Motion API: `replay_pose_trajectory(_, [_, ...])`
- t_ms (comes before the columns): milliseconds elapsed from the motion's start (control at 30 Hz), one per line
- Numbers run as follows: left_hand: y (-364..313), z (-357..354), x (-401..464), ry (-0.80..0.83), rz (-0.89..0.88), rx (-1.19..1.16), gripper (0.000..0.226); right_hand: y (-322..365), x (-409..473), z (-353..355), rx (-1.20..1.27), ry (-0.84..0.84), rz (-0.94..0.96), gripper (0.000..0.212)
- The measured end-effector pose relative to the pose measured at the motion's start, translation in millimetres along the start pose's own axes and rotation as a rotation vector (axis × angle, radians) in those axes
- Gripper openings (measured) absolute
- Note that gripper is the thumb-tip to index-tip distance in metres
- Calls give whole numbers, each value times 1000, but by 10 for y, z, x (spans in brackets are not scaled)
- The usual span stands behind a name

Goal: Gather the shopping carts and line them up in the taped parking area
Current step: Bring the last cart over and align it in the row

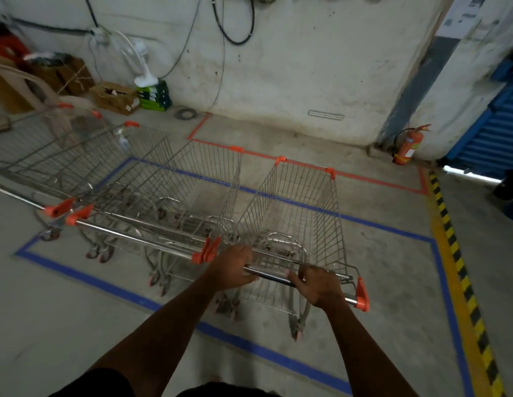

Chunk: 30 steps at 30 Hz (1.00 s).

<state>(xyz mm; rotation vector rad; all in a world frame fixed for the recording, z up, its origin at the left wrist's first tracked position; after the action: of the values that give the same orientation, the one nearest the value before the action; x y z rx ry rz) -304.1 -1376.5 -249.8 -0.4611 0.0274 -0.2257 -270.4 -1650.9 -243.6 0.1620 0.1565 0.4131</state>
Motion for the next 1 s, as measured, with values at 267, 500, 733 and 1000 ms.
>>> replay_pose_trajectory(267, [317, 429, -953, -295, 295, 39, 48, 764, 670, 144, -64, -283, 362, 50])
replay_pose_trajectory(500, [766, 790, -2650, -508, 652, 128, 23, 2537, 711, 172, 105, -326, 755, 36])
replay_pose_trajectory(733, [950, 849, -4773, -655, 1068, 164, 13, 4563, 153, -376, 33, -169, 1115, 31])
replay_pose_trajectory(1000, [698, 803, -7238, -748, 1502, 178, 10, 6729, -1245, -1070, 49, -126, 1495, 33])
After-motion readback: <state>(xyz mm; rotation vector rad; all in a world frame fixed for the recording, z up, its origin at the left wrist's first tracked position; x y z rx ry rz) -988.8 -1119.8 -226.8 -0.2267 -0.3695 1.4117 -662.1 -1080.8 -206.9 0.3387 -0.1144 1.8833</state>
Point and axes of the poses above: each hand's wrist, its own x-axis towards the middle knuckle, its own z-axis out of the back of the hand, y = z × x, the point moved 1 cm from there along x, towards the middle knuckle, and after that the axes turned 2 degrees about z, right-handed, at the moved point
